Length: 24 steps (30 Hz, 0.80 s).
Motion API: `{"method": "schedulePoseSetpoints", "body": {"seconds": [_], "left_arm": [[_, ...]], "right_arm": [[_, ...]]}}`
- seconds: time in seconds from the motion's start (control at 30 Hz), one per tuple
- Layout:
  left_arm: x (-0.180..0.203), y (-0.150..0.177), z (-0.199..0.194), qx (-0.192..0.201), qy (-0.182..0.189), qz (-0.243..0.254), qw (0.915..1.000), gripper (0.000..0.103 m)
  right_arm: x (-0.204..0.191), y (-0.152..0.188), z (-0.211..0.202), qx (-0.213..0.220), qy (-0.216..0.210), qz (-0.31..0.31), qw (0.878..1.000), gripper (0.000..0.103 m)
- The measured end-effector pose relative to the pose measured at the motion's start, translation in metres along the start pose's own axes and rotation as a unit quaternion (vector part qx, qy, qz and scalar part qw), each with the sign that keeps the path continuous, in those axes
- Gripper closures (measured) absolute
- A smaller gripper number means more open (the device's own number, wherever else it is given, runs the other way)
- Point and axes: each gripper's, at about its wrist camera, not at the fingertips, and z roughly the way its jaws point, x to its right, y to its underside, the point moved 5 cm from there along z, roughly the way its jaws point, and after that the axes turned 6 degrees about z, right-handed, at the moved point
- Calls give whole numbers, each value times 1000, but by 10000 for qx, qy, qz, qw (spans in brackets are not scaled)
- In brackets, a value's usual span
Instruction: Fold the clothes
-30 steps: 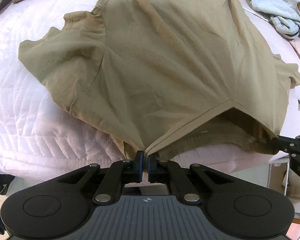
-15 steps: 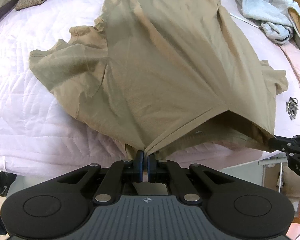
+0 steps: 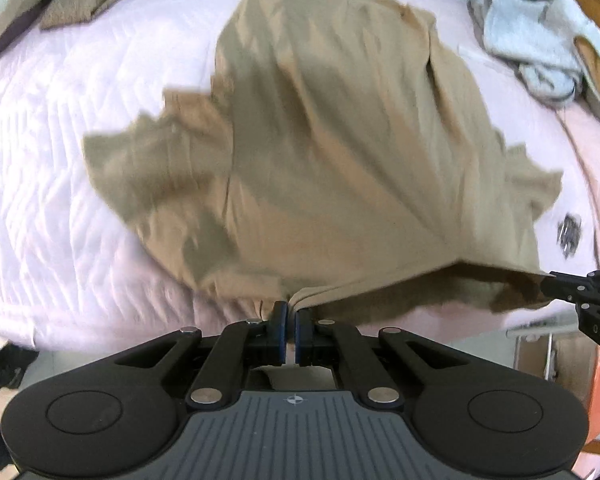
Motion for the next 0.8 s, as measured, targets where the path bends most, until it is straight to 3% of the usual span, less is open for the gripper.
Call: {"method": "schedulePoseSetpoints", "body": {"seconds": [0.33,0.57,0.8], "left_arm": [[-10,-151,-25,319,-71,381,9987,98],[6,-279,7,286,-354,624,9970,98],[-1,-397,73,114,-365,523,9979,98]], "right_arm": [[35,-123,-9,356,96,-329,9988,103],[76,-230,28,442,-49,-655,9969,103],[112,-322,75,462,-29,-966,9942,103]]}}
